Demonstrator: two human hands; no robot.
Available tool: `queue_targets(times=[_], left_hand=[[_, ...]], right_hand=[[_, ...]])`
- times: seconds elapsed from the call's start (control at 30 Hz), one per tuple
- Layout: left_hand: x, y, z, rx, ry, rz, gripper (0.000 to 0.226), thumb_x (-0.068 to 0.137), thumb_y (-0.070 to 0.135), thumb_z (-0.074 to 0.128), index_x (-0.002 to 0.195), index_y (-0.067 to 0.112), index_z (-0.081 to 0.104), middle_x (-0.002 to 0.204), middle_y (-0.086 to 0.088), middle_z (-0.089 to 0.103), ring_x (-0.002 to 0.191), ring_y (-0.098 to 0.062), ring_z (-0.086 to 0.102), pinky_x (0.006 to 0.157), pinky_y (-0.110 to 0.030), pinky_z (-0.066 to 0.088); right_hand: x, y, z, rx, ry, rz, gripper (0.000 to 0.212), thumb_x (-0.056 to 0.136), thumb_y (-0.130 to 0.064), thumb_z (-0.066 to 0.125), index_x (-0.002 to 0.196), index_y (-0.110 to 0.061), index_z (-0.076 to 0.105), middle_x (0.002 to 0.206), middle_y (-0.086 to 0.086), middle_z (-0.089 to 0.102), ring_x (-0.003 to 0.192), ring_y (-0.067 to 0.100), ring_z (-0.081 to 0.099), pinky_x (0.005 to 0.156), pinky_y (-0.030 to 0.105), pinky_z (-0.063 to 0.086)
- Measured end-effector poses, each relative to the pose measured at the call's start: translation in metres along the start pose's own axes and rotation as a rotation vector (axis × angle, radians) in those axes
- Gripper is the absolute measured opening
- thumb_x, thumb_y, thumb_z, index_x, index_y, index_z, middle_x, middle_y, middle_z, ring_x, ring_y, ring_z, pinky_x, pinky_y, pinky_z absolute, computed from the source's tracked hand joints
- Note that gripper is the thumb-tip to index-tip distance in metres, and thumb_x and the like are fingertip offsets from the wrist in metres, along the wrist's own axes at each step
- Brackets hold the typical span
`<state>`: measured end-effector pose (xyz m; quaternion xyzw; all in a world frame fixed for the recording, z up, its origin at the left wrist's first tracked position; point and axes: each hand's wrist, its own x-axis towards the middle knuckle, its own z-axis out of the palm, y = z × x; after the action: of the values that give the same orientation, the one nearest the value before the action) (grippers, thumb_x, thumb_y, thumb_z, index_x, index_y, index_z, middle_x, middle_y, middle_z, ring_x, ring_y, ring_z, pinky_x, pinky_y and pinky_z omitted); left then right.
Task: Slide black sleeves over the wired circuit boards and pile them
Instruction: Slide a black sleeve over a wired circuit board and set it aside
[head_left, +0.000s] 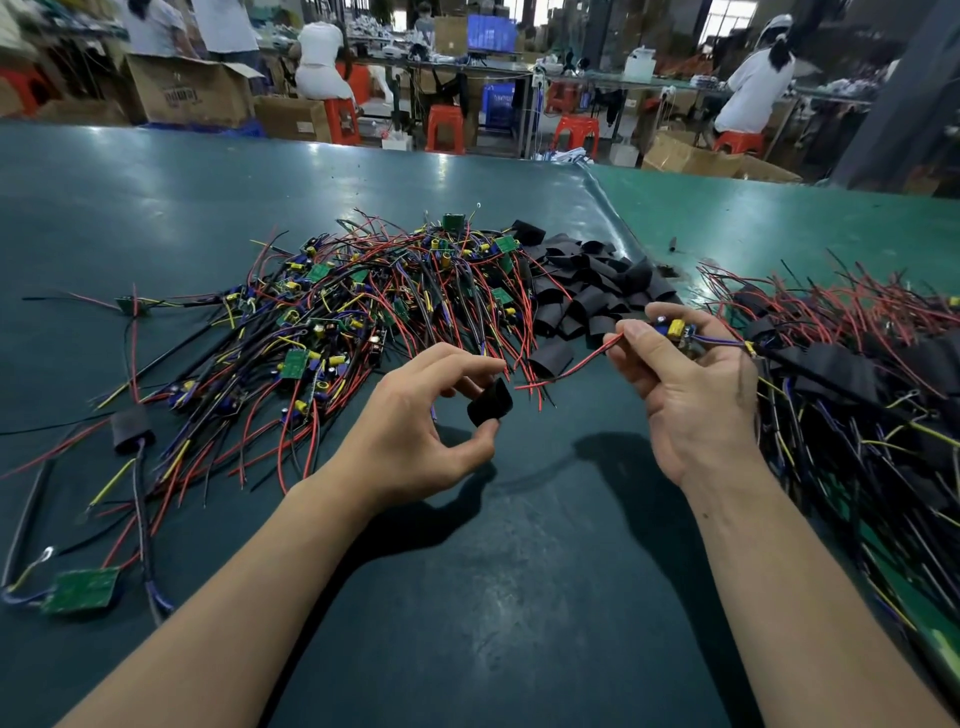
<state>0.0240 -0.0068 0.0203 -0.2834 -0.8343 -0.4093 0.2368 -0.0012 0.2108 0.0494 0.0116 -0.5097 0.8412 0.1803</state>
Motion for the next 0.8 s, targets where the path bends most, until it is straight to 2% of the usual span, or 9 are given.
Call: queue_targets(times=[0.23, 0.47, 0.7, 0.8], left_hand=[[0.000, 0.002, 0.002, -0.008, -0.004, 0.027, 0.044, 0.075, 0.004, 0.077, 0.118, 0.008, 0.067, 0.102, -0.004, 0.065, 0.093, -0.014, 0.064, 0.084, -0.036, 0.053], [-0.001, 0.002, 0.002, 0.000, -0.013, 0.034, 0.044, 0.076, 0.006, 0.077, 0.119, 0.009, 0.066, 0.102, -0.001, 0.065, 0.093, -0.012, 0.063, 0.087, -0.029, 0.052], [-0.001, 0.002, 0.002, 0.092, 0.008, -0.009, 0.042, 0.079, 0.008, 0.076, 0.120, 0.012, 0.066, 0.101, 0.002, 0.067, 0.092, -0.014, 0.065, 0.087, -0.042, 0.054], [-0.001, 0.001, 0.000, 0.104, 0.001, -0.004, 0.042, 0.078, 0.012, 0.078, 0.119, 0.013, 0.067, 0.101, 0.003, 0.066, 0.091, -0.015, 0.064, 0.086, -0.043, 0.053]], right_hand=[[0.002, 0.006, -0.002, -0.105, 0.009, 0.001, 0.022, 0.084, 0.012, 0.067, 0.094, -0.006, 0.060, 0.081, 0.018, 0.059, 0.064, 0.022, 0.066, 0.064, 0.025, 0.056], [-0.001, 0.009, -0.003, -0.278, 0.035, -0.116, 0.019, 0.086, 0.007, 0.068, 0.097, -0.005, 0.061, 0.081, 0.016, 0.062, 0.063, 0.018, 0.067, 0.067, 0.028, 0.058], [-0.013, 0.018, 0.006, -0.366, -0.181, -0.167, 0.013, 0.090, -0.001, 0.067, 0.098, -0.011, 0.063, 0.076, 0.007, 0.070, 0.068, 0.019, 0.070, 0.068, 0.029, 0.059], [-0.013, 0.018, 0.007, -0.400, -0.153, -0.228, 0.015, 0.093, -0.002, 0.064, 0.097, -0.016, 0.061, 0.075, 0.004, 0.068, 0.067, 0.020, 0.070, 0.069, 0.031, 0.059]])
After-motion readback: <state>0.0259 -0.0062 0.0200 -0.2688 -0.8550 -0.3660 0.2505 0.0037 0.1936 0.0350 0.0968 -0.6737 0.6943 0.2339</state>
